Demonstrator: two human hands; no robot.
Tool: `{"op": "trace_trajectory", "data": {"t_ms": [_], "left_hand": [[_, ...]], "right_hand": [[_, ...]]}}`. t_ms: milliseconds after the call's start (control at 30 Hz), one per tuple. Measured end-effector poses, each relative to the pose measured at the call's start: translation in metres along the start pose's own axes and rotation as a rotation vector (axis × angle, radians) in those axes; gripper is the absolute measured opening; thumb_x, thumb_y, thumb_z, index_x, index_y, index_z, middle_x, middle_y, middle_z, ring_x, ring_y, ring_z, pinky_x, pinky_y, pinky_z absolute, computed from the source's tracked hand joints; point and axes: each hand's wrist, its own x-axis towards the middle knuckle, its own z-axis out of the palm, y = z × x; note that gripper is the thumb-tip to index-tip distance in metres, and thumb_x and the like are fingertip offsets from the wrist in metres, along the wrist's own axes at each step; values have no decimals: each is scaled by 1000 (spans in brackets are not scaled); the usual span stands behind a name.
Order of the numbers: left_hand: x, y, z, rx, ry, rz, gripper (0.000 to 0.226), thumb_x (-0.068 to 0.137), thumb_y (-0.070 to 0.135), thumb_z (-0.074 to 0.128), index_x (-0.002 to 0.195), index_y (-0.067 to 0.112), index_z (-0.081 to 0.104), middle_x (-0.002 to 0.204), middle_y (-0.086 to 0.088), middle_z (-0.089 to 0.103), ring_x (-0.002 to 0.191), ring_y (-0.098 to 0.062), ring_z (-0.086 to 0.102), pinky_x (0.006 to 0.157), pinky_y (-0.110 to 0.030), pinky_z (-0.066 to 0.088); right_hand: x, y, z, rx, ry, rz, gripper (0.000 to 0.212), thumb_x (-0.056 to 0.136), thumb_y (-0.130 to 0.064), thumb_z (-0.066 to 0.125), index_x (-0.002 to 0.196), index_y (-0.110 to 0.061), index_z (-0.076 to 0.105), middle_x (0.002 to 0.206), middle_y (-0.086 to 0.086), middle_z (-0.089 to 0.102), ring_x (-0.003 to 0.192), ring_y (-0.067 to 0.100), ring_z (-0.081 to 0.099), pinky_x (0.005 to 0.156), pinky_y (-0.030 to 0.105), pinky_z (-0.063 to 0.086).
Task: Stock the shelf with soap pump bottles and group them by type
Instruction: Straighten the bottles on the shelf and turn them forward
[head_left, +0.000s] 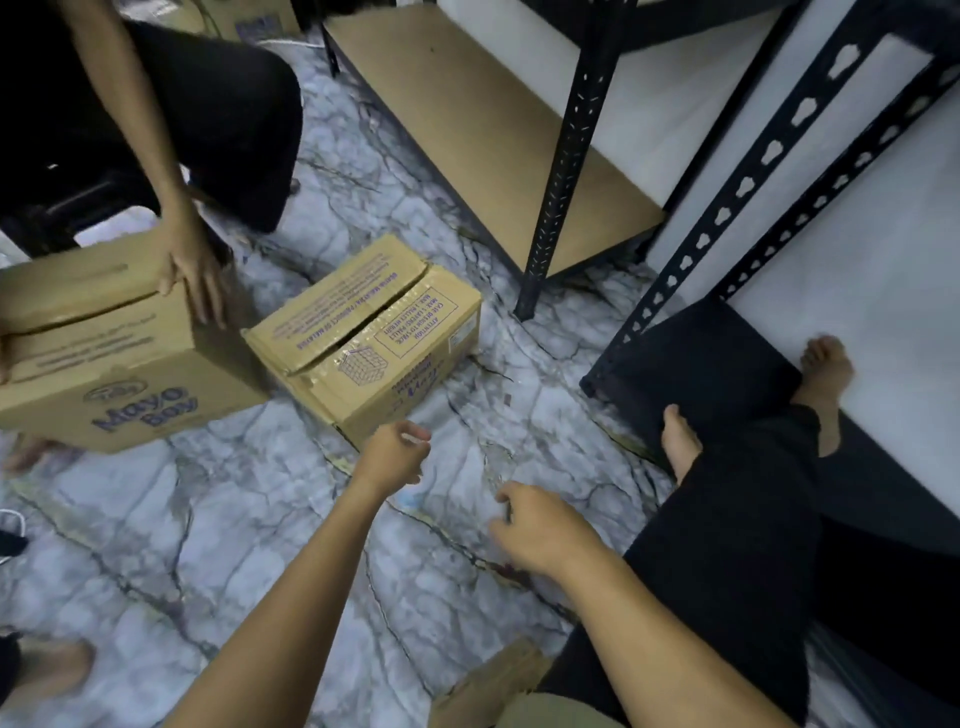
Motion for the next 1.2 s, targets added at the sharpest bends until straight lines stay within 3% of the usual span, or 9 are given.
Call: {"op": "trace_trajectory", "data": {"t_ms": [200, 333, 433, 533, 667, 767, 867, 1033, 1200], "left_hand": [[-41, 84, 2, -150, -70, 186, 4, 95, 11, 61, 97, 10, 64, 79, -9, 65, 63, -24, 65, 67, -39, 60], [-70, 155, 11, -249, -143, 319, 6, 95, 5, 59, 97, 8, 64, 78, -10, 61, 58, -17, 63, 57, -32, 58], [-93, 211, 15, -310, -202, 403, 8, 96, 7, 58, 100, 7, 65, 78, -13, 60, 60, -18, 64, 54, -24, 54], [-120, 267, 16, -377, -275, 470, 6, 95, 8, 60, 99, 9, 64, 81, -13, 63, 63, -21, 66, 60, -28, 58], [-150, 329, 16, -379, -360, 546, 10, 94, 7, 61, 103, 8, 63, 85, -14, 65, 65, -20, 66, 74, -35, 62], [-170, 365, 14, -367, -430, 608, 17, 95, 6, 60, 112, 4, 61, 93, -17, 65, 73, -25, 66, 74, -34, 62], [-186, 394, 14, -350, -478, 635, 20, 96, 4, 58, 116, 3, 60, 98, -20, 65, 79, -28, 67, 74, -32, 62], [-202, 430, 22, -330, -502, 695, 14, 95, 8, 61, 109, 6, 63, 99, -23, 68, 72, -22, 70, 68, -28, 61], [-222, 460, 24, -374, -514, 833, 20, 98, 13, 57, 117, 6, 61, 104, -22, 71, 77, -23, 72, 68, -28, 60]], "right_hand": [[-23, 2, -44, 56, 259, -34, 48, 95, -38, 54, 142, -26, 48, 137, 2, 57, 122, 22, 56, 98, 39, 49], [-52, 13, -94, 60, 423, -60, 48, 96, -35, 58, 142, -29, 48, 137, -6, 55, 126, 14, 52, 97, 30, 31], [-74, 26, -133, 134, 511, -102, 58, 91, -35, 66, 144, -29, 44, 137, -4, 55, 125, 14, 53, 97, 30, 43], [-96, 38, -168, 188, 589, -139, 74, 85, -36, 75, 149, -30, 38, 142, -4, 51, 130, 13, 49, 98, 26, 42], [-124, 46, -210, 239, 669, -227, 80, 81, -36, 80, 148, -36, 36, 145, -10, 48, 130, 7, 48, 102, 26, 40], [-142, 48, -235, 286, 698, -297, 71, 79, -37, 82, 138, -45, 43, 132, -20, 56, 114, -8, 54, 91, 15, 44], [-155, 52, -253, 320, 742, -350, 57, 80, -28, 82, 128, -40, 52, 118, -23, 61, 101, -14, 58, 76, 4, 43], [-169, 62, -272, 374, 829, -390, 53, 79, -24, 81, 123, -38, 56, 115, -14, 66, 100, 3, 65, 86, 31, 57], [-197, 61, -301, 374, 963, -412, 50, 72, -29, 84, 116, -38, 61, 105, -16, 68, 92, 4, 66, 81, 32, 58]]}}
